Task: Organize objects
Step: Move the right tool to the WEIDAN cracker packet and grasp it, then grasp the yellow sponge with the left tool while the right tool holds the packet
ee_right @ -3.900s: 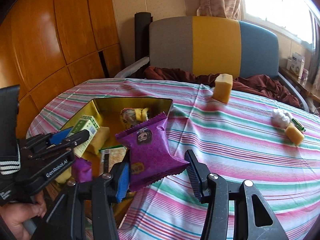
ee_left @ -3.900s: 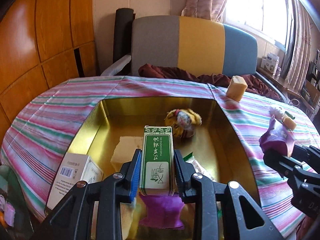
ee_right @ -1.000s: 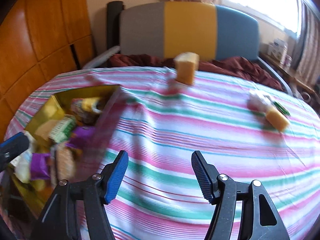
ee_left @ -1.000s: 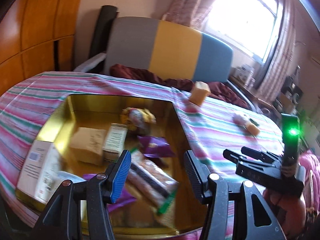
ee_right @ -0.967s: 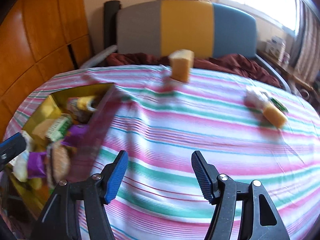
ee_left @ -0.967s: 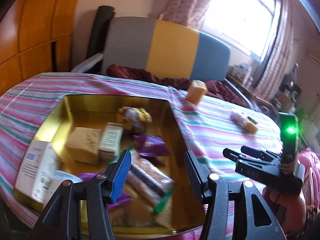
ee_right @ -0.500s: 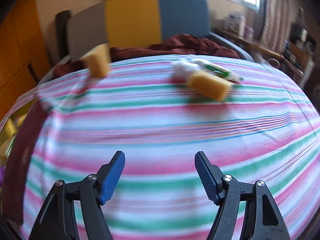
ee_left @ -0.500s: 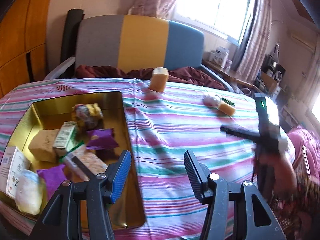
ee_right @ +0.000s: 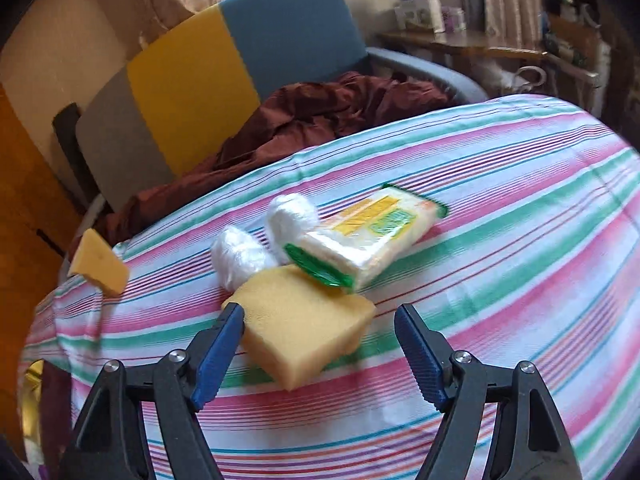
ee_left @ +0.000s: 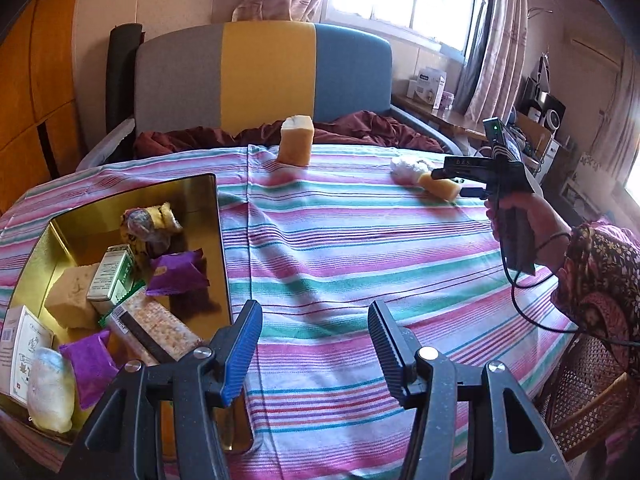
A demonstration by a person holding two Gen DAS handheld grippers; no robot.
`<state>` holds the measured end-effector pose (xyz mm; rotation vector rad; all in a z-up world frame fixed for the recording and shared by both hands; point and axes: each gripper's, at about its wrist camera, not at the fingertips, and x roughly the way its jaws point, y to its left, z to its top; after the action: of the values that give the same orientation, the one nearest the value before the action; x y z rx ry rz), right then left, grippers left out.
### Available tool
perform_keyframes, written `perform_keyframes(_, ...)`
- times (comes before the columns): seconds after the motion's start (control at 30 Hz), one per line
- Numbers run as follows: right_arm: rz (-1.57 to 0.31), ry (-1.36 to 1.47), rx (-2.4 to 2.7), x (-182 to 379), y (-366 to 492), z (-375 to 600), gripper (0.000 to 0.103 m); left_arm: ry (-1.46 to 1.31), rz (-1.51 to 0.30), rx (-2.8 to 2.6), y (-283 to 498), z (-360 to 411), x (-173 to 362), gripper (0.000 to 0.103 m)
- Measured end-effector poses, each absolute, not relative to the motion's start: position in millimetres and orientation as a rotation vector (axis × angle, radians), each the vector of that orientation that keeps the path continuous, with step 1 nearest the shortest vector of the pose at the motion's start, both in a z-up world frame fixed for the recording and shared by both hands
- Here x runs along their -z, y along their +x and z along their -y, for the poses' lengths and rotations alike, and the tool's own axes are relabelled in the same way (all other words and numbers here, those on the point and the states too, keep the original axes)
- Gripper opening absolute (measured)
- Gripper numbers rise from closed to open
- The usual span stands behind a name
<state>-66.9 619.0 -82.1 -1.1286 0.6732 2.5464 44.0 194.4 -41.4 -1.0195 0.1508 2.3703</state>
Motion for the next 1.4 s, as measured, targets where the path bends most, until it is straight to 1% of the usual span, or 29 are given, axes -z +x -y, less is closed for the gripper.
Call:
perform_keyframes(0.1,-0.638,-1.172,-2.642,82.9,-71.8,-596.1,0.078,-1.039,-0.13,-2.351,41.5,-201.2,43.7,0.056)
perform_keyframes(0.27,-0.598,-1.249,-2.851,72.7,-60.1,-537.1,0.077,-1.041,-0.153,-2.327,42.9,-215.0,47.0,0.056)
perform_keyframes(0.37,-0.559,-1.101,-2.887,53.0,-42.9,-537.4,0.079,-1.039,-0.152,-2.325,43.4,-218.0,48.4,0.056)
perform_keyframes(0.43,-0.494,-0.957,-2.765,39.9,-38.7,-556.2,0.084,-1.047,-0.151,-2.325,42.6,-220.4,50.1,0.056)
perform_keyframes(0.5,-0.431,-0.893,-2.608,35.4,-42.5,-578.8,0.084,-1.058,-0.147,-2.319,41.4,-222.2,52.1,0.056)
perform_keyframes(0.53,-0.433,-0.902,-2.533,37.5,-47.3,-593.6,0.084,-1.06,-0.148,-2.317,41.4,-223.1,52.9,0.056)
perform_keyframes(0.6,-0.476,-0.935,-2.396,47.1,-58.7,-620.0,0.081,-1.069,-0.165,-2.322,40.4,-224.5,54.2,0.056)
perform_keyframes(0.67,-0.567,-0.968,-2.33,59.4,-70.2,-643.4,0.074,-1.076,-0.175,-2.322,39.6,-225.2,55.2,0.056)
perform_keyframes(0.7,-0.587,-0.994,-2.305,64.9,-77.2,-649.8,0.072,-1.079,-0.178,-2.323,39.0,-225.5,55.5,0.056)
perform_keyframes(0.77,-0.584,-1.06,-2.241,76.0,-95.3,-658.8,0.069,-1.089,-0.188,-2.322,37.0,-226.5,56.3,0.056)
perform_keyframes(0.83,-0.593,-1.095,-2.213,86.0,-109.0,-664.6,0.068,-1.091,-0.195,-2.318,36.0,-228.6,56.6,0.056)
perform_keyframes(0.93,-0.547,-1.155,-2.217,99.3,-113.6,-661.3,0.064,-1.096,-0.204,-2.311,33.9,-234.7,56.5,0.056)
perform_keyframes(1.03,-0.463,-1.132,-2.247,100.4,-107.4,-653.9,0.054,-1.098,-0.195,-2.292,30.8,-243.9,56.4,0.056)
perform_keyframes(1.13,-0.422,-1.132,-2.285,98.9,-92.6,-648.9,0.049,-1.086,-0.198,-2.267,27.1,-256.7,56.1,0.056)
perform_keyframes(1.3,-0.446,-1.133,-2.313,98.9,-58.1,-644.1,0.048,-1.046,-0.229,-2.24,21.7,-289.5,51.5,0.056)
perform_keyframes(1.4,-0.409,-1.113,-2.306,100.8,-31.1,-638.9,0.047,-1.032,-0.251,-2.214,10.7,-316.5,51.4,0.056)
